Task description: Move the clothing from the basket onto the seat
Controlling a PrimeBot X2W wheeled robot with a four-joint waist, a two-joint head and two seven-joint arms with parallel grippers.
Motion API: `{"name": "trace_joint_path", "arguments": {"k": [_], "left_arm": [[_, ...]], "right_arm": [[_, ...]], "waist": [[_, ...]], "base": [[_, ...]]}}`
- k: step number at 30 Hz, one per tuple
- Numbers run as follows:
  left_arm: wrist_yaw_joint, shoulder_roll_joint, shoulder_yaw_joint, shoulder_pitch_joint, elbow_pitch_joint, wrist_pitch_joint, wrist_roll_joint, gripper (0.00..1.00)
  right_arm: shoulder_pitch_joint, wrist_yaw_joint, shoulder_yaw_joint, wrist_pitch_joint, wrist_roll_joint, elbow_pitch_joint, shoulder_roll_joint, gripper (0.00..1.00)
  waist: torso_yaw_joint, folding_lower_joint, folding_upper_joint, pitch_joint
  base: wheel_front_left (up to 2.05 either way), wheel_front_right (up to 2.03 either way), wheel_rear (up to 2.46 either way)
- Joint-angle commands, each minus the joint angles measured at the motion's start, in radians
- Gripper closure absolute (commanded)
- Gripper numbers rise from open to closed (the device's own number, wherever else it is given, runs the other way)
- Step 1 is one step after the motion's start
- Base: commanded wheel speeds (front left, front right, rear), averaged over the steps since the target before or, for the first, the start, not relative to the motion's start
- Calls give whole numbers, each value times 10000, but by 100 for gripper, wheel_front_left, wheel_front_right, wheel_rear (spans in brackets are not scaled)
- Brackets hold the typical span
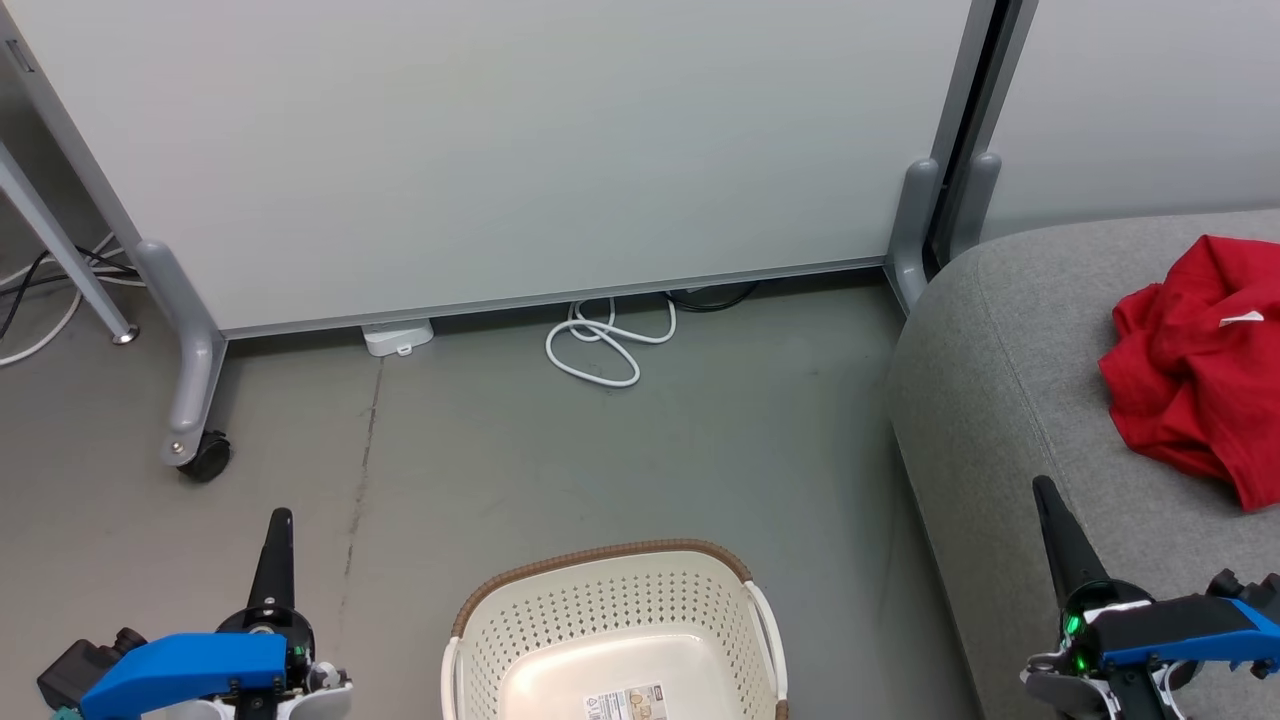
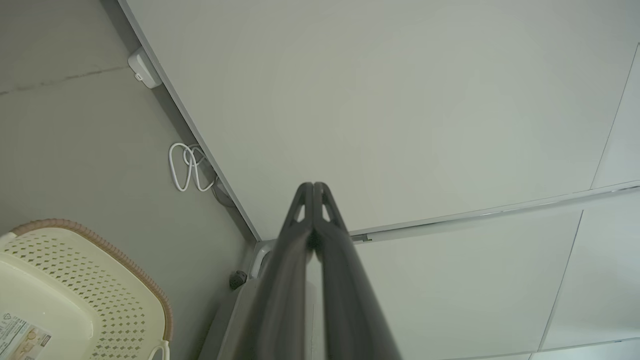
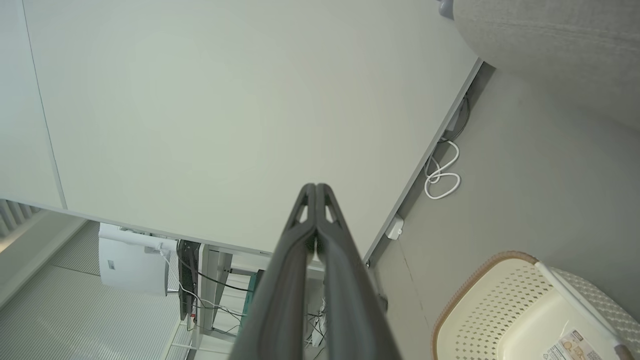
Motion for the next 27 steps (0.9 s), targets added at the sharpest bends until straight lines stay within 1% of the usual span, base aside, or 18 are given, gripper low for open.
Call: {"name": "trace_joint_path", "arguments": {"k": [1,27], "left_arm": [[-86,30,71,-239,-91,80,-224,100],[-110,30,194,-598,-136,593,-2000,100]], "right_arm": [[-207,6,-49,74,272,-90,-5,100],[-317,7,-289,355,2309,-78,0,100]], "waist": [[3,0,0,0],[45,-1,0,10]], "base": [[0,0,0],[0,0,0]]}}
